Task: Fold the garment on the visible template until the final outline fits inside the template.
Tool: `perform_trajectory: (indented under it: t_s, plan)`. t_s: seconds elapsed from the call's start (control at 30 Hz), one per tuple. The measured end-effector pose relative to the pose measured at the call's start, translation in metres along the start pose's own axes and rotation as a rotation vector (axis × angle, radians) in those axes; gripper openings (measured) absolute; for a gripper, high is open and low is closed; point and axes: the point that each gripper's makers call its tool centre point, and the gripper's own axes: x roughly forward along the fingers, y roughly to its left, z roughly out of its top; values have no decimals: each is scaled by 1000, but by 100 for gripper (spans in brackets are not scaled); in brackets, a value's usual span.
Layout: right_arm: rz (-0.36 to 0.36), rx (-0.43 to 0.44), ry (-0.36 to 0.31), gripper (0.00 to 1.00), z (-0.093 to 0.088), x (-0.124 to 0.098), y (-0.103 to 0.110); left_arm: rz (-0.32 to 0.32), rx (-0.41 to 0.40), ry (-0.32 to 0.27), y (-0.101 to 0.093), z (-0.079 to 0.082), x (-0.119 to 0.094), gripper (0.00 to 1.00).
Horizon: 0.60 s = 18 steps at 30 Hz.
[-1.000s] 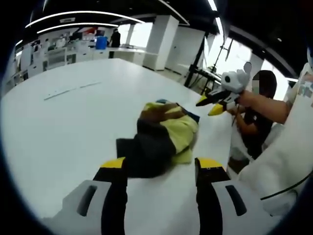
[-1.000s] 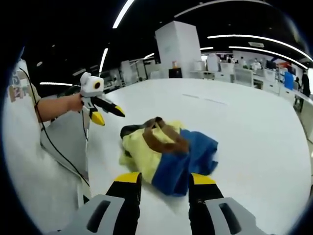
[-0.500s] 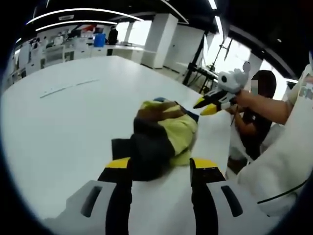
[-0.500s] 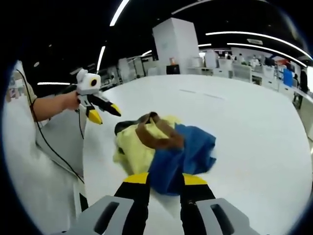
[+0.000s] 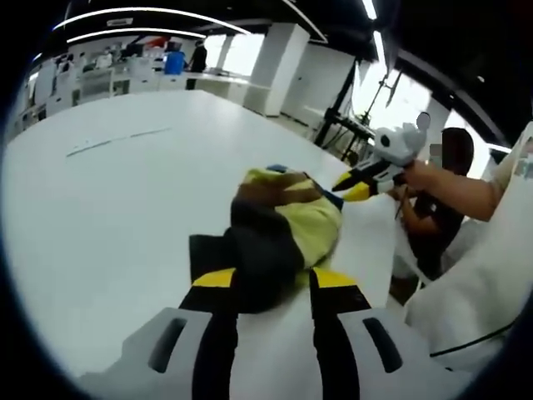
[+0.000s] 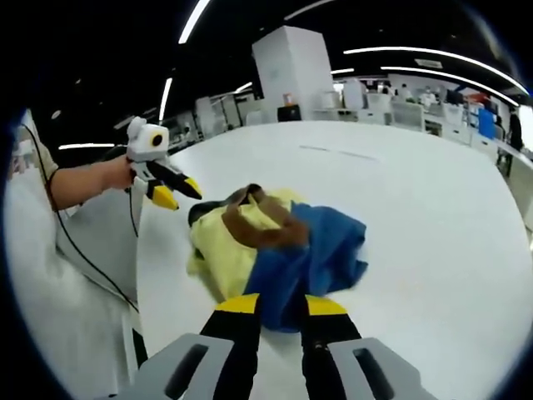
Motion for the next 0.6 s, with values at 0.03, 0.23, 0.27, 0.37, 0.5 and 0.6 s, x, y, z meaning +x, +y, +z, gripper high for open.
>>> perform_trajectory:
  t_s: [0.03, 0.23, 0.27, 0.37, 0.5, 0.6]
  plan:
    - [-2, 4, 0, 13, 0, 0, -1, 5, -3, 1, 2, 0, 1, 28]
    - [-7, 31, -18, 9, 4, 2, -3, 17, -36, 2, 7, -2, 6, 23]
    - [-9, 33, -17, 9, 4, 2, -4, 19, -37, 5, 8, -3, 7, 22]
    - [-11, 46, -11, 8, 3, 5, -5, 23, -37, 10, 9, -3, 9, 22]
    - [-14, 55, 6, 8, -1, 10, -5, 24, -39, 16, 10, -3, 12, 21]
    - [-17, 57, 14, 7, -3, 12, -6, 28, -51, 18, 12, -4, 14, 21]
